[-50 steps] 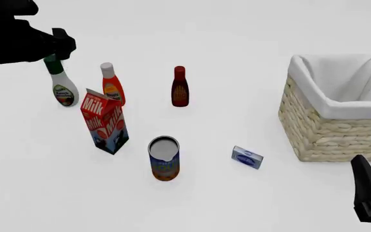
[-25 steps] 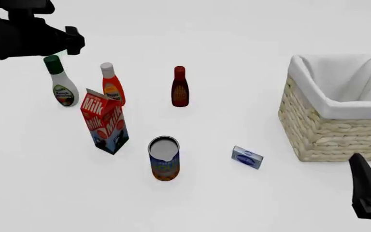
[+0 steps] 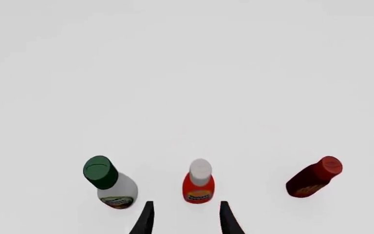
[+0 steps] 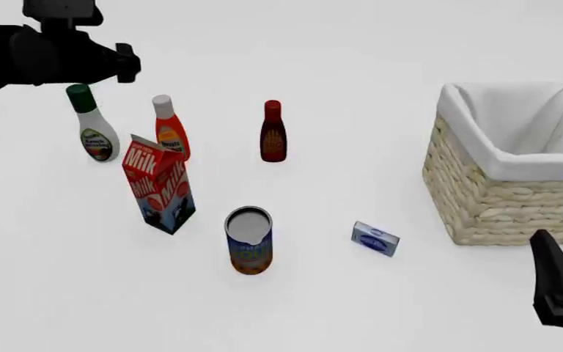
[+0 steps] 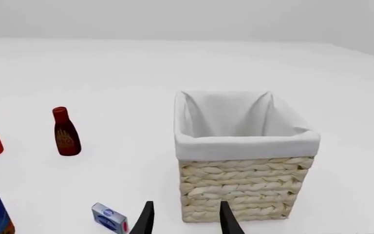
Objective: Pick the ketchup and place it in the basket.
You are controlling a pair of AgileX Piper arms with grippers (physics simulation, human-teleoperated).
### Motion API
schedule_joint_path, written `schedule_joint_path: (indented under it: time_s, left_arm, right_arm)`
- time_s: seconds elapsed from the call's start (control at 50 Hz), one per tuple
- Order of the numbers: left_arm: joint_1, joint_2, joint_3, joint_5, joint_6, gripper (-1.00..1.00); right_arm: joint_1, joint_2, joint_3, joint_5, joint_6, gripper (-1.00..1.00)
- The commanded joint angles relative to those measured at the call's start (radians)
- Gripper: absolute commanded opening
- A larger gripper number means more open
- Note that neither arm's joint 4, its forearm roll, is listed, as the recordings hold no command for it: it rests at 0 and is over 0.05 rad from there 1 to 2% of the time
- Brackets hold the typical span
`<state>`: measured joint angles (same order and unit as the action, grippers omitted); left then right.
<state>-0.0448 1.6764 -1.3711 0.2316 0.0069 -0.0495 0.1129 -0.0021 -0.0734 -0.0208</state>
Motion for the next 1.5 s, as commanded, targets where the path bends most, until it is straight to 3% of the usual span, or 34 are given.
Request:
schedule_joint_path:
  time_s: [0.02, 0.46, 1.02, 1.5]
  left_arm:
    - [0.007, 0.065, -0.046, -0.009, 0.006, 1.00]
    - [0.005, 0.190, -0.163, -0.005, 0.030, 1.00]
    - [-0.004, 0.312, -0.229, -0.010, 0.018, 1.00]
    - [-0.026, 0.371, -0.234, -0.019, -0.009, 1.00]
  right_arm:
    - [-0.005, 0.025, 0.000, -0.018, -0.002, 1.00]
    - [-0.009, 0.028, 0.001, -0.018, 0.008, 1.00]
    - [-0.016, 0.074, 0.001, -0.053, 0.017, 1.00]
    - [-0.019, 0.089, 0.001, -0.065, 0.029, 1.00]
